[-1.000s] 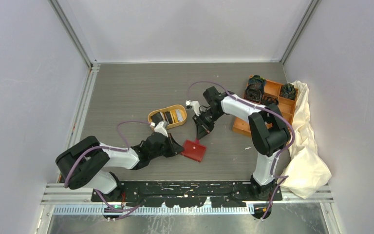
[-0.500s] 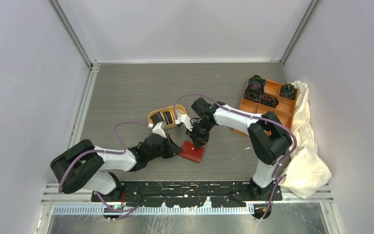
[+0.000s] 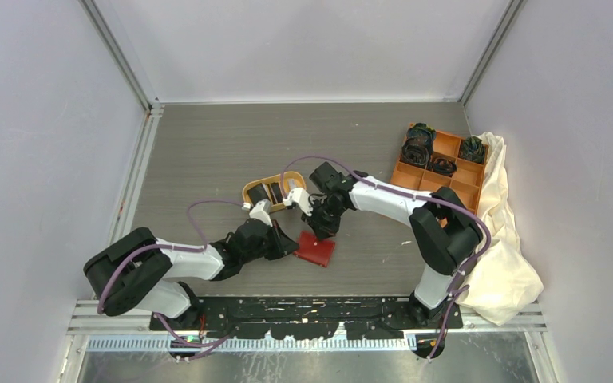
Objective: Put the credit cards into the card holder
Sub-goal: Close the card holder at the center of the board.
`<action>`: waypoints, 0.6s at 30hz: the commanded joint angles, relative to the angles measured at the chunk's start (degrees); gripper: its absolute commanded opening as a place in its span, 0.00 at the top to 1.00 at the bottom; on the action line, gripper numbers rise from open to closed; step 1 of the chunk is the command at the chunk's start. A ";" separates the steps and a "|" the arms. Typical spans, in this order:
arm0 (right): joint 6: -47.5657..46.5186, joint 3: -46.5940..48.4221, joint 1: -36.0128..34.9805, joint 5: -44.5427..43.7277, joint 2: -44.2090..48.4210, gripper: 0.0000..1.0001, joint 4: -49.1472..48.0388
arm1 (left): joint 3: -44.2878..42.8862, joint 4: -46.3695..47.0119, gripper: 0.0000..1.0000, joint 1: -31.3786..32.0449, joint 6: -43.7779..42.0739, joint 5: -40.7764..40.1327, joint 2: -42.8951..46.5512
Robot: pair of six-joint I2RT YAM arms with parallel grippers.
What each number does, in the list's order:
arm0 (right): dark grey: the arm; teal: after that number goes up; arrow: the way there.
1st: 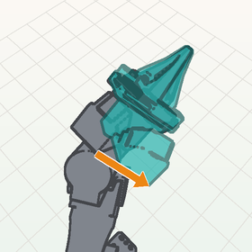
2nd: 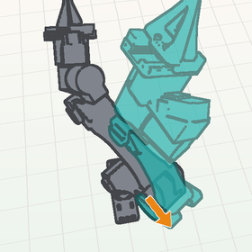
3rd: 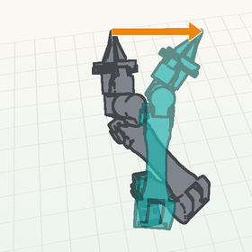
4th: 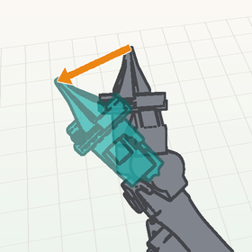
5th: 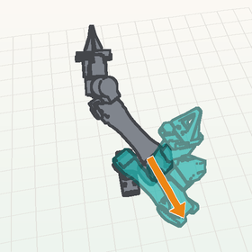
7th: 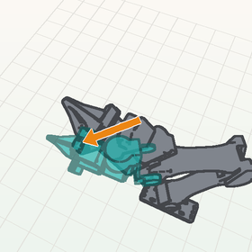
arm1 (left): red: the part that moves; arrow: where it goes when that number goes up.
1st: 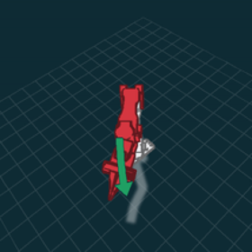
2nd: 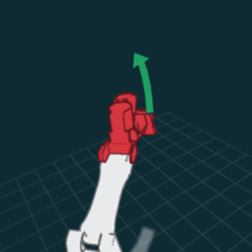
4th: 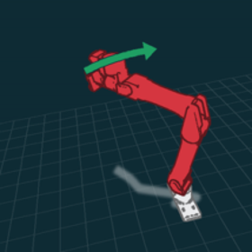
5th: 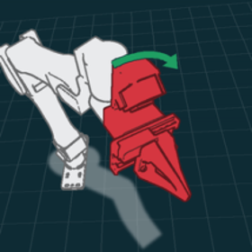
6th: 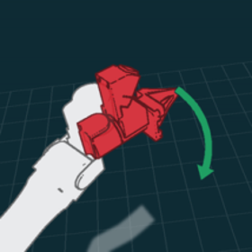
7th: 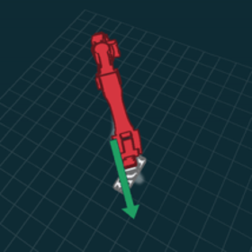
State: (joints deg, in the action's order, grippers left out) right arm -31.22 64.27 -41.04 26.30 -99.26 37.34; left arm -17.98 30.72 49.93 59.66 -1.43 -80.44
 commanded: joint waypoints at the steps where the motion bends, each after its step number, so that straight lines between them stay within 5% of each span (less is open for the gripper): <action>1: -1.34 0.07 -1.84 -0.82 2.06 0.99 -0.35 | 0.21 1.81 1.00 0.17 -0.29 -0.37 -0.11; 18: -2.59 -0.11 -3.74 -0.36 3.03 0.99 0.49 | 0.14 1.67 1.00 0.17 -0.44 -0.28 0.17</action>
State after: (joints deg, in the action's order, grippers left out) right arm -32.93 64.27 -44.23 25.06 -99.24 37.39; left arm -17.98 30.74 49.93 59.64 -1.43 -80.44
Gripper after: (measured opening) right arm 0.030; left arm 0.010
